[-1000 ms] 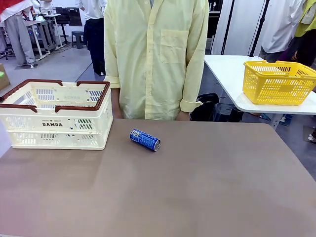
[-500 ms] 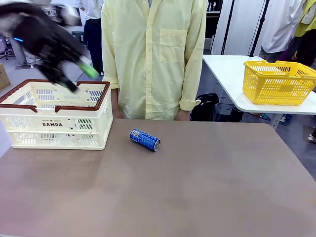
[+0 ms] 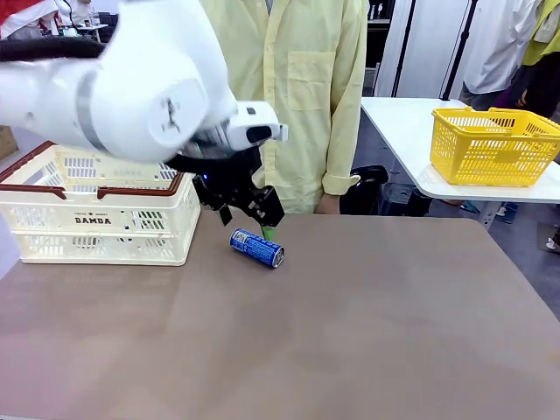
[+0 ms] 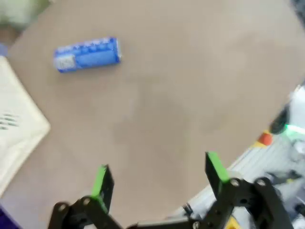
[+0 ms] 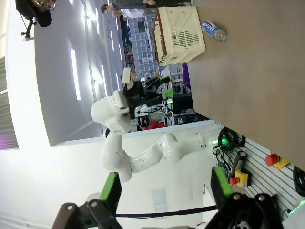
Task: Place the drinks into the Shopping basket.
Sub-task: Pick up one drink and place it into the Shopping basket.
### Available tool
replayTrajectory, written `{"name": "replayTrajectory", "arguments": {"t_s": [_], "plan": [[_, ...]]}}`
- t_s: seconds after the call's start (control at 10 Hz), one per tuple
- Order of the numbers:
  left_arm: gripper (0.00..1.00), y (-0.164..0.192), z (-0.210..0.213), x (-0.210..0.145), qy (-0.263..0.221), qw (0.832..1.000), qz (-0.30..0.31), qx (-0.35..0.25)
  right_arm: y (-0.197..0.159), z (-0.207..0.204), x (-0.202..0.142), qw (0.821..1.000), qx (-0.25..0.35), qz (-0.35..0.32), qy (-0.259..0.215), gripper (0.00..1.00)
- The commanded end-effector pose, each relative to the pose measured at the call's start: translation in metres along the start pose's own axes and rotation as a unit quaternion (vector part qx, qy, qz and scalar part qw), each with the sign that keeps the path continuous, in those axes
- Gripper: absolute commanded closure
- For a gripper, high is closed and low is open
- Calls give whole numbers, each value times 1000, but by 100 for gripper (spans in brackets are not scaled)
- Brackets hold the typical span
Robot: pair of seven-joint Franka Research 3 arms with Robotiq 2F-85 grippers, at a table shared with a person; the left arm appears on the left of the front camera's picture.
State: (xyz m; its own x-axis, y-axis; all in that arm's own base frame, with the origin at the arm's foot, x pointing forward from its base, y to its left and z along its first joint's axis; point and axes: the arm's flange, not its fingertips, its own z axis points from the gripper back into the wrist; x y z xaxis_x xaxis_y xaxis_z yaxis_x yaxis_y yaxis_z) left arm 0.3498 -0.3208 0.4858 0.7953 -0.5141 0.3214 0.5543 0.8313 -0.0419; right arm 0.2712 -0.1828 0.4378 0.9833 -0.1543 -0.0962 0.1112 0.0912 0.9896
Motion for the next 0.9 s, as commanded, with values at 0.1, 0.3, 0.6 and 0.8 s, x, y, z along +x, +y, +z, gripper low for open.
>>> {"name": "replayTrajectory", "arguments": {"t_s": [0.1,0.3,0.6,0.8], "plan": [[0,-7,22,-4,10,999,-8,-32,3,0,-3,1000,0,-4,1,0],[0,-7,22,-4,10,999,-8,-32,3,0,-3,1000,0,-4,1,0],[0,29,-31,60,32,992,121,-36,3,0,-3,1000,0,-4,1,0],[0,35,-66,98,51,968,245,1,3,0,-3,1000,0,-4,1,0]]}}
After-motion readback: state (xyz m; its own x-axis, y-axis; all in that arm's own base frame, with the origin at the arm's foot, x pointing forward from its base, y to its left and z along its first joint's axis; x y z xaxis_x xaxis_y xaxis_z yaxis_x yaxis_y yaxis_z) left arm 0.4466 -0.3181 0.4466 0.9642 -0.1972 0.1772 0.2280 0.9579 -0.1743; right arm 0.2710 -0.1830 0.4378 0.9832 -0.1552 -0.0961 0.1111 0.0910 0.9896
